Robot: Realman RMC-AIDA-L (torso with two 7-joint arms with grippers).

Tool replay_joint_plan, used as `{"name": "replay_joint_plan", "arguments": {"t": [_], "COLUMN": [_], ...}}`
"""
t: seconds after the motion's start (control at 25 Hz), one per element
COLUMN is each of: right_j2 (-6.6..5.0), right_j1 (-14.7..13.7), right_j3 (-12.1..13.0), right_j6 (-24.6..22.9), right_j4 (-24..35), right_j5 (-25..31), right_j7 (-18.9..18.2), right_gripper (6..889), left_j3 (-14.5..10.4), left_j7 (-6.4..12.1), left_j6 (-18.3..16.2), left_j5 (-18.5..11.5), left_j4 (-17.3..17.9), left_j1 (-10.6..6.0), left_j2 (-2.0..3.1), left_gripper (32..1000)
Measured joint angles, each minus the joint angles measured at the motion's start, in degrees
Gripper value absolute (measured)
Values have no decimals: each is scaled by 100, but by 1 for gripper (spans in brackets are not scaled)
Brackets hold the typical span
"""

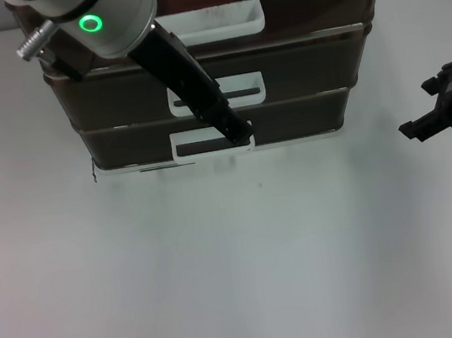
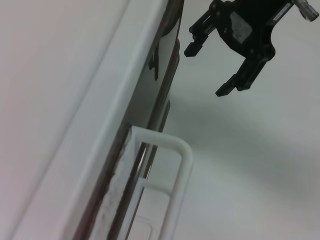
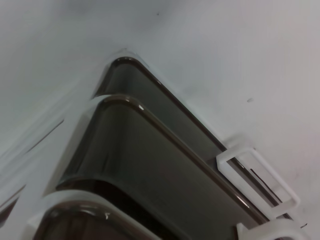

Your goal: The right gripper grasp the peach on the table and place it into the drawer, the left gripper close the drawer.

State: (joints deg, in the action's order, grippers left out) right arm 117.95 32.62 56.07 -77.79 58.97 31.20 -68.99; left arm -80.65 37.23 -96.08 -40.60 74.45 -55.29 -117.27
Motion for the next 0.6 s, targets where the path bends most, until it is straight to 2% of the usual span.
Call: {"name": "replay_joint_plan", "arguments": {"t": [0.24, 0.44, 0.6], "right_j2": [0, 0, 0], "right_j1": [-8, -19, -20], "right_j3": [0, 0, 0], "right_j6": [43, 74, 74], "right_j4": [-5, -9, -9], "right_j5": [0, 0, 0], "right_j7": [0, 0, 0], "right_gripper": [866, 866, 866], "left_j3": [-38, -52, -76], "left_j7": [4, -19, -47], "left_j6": [-92, -338, -601], "left_j5": [-27, -84, -253], "left_j4": [31, 53, 121], "left_j1": [6, 3, 19], "left_j2": [-21, -37, -47], "left_gripper": [884, 884, 884]}}
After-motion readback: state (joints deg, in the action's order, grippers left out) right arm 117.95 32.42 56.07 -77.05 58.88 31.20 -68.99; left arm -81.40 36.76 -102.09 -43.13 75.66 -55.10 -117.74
